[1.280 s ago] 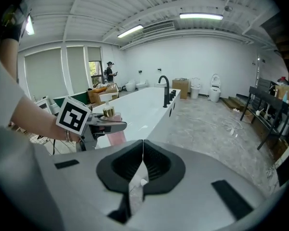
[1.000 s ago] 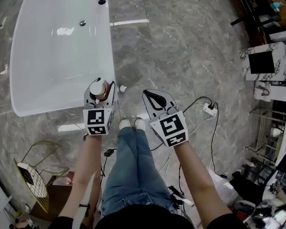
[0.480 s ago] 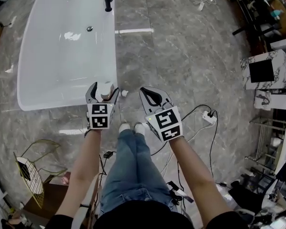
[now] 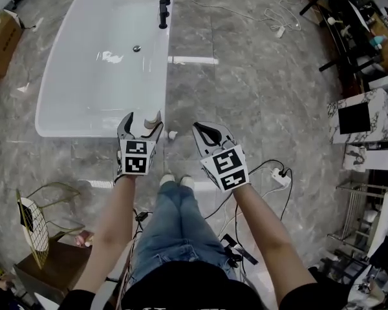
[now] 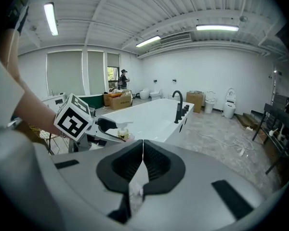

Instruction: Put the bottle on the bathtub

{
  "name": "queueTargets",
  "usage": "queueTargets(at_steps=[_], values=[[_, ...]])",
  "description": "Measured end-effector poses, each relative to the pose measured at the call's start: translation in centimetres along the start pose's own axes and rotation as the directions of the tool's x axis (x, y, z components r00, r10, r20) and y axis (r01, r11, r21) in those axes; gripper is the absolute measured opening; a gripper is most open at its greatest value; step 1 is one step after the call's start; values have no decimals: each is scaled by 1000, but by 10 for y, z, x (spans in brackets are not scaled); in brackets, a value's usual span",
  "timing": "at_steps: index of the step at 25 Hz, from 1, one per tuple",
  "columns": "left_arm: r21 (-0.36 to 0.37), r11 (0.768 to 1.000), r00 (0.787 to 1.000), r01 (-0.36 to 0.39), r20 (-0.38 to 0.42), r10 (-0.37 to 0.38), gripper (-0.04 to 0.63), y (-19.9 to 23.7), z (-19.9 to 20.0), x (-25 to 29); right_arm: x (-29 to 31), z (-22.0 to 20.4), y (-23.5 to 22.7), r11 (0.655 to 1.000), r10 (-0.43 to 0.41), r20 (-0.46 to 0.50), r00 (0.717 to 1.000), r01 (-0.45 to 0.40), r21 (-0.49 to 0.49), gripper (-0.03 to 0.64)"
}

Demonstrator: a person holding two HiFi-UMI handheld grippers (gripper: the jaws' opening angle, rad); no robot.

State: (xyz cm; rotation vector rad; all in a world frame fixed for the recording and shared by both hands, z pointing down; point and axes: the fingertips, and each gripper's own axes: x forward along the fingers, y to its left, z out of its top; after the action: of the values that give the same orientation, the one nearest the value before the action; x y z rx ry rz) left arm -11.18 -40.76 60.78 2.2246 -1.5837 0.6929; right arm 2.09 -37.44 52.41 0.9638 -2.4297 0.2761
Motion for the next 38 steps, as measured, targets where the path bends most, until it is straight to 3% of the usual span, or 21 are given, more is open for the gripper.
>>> queueTargets(at_steps=[6,18,26,31,38], values=[[32,999,999,17,47,-19,396,-6,28,-33,-28,26,2,999,-5,42,999,7,-49,17],[33,999,984,-2,176,-4,394,4,86,-92,-70,76,-3,995,-81,131,988,88,-46,17],[38,999,961,-33,274,22,394,11,126,-124,-93,106,5,993,-115,208,971,121,-16,17],[14,999,942,-52,333,44,394,18,155,-139,-98,128,1,987,-139,247,959,155,-47,17],[28,999,907,-38,420,23,394,20,197,-165,-117,164,-7,979,-187,331,925,201,-9,17]])
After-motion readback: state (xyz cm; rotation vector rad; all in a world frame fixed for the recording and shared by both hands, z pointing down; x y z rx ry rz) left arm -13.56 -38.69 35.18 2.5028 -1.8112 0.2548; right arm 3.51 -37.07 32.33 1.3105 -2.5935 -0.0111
